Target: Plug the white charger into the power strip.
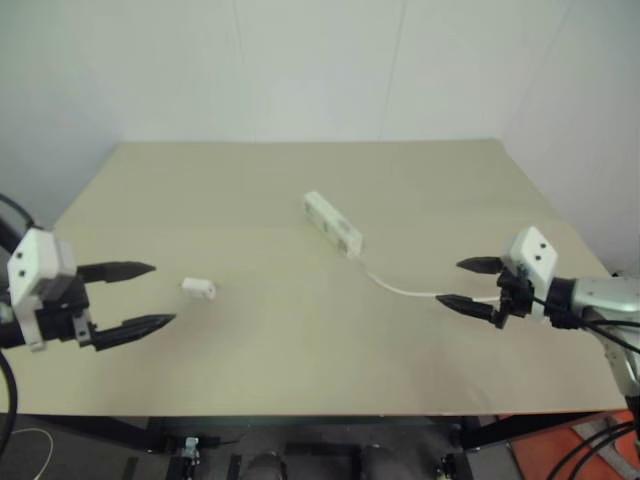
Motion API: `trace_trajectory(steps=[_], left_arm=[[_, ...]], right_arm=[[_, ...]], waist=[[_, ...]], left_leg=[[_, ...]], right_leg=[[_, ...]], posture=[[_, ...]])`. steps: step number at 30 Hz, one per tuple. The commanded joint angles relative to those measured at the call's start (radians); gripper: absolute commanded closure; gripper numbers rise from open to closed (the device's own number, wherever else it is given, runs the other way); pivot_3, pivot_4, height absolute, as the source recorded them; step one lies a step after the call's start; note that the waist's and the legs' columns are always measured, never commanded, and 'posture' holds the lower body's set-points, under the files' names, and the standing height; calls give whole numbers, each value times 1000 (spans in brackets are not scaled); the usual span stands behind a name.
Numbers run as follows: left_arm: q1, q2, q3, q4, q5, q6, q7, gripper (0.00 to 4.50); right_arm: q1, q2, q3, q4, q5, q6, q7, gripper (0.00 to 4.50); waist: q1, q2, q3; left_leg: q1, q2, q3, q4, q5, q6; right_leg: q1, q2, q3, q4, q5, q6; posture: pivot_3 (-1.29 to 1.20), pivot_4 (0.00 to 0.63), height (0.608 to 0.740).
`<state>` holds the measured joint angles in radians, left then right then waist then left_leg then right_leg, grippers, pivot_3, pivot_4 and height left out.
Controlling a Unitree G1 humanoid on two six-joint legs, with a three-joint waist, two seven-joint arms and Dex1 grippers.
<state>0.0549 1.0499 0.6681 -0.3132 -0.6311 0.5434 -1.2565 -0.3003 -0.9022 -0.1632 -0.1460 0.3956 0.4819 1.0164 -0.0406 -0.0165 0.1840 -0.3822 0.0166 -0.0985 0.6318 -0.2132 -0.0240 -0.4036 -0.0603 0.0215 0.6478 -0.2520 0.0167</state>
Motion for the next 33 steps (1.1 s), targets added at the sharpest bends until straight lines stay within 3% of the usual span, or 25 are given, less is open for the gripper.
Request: trace_trajectory(steps=[1,17,24,33], left_arm=[[-12,18,6,-5,-8,-16,-4,0],[-15,12,2,-19,-16,-8,7,0],[-49,11,-29,-20,-20,-3,32,0],[-46,-9,-44,-47,-37,8,60,0]], right_arm=[[-5,-17,-19,-22,6,-10,4,24],[-25,56,33,-50,15,13,-28,24],[-151,249,163,21,-65,73,-216,24],[-343,473,277,321,-191,63,-369,24]], waist=[[0,0,0],[-2,0,0],[-4,0,0],[-5,0,0]], left_leg=[[0,0,0,0,0,0],[0,0,0,0,0,0],[2,0,1,0,0,0],[0,0,1,-1,0,0]], right_leg=[[0,0,0,0,0,0],[0,0,0,0,0,0],[0,1,2,1,1,0],[-2,1,2,1,4,-5]], posture=[[0,150,740],[0,150,740],[0,150,740],[0,150,740]])
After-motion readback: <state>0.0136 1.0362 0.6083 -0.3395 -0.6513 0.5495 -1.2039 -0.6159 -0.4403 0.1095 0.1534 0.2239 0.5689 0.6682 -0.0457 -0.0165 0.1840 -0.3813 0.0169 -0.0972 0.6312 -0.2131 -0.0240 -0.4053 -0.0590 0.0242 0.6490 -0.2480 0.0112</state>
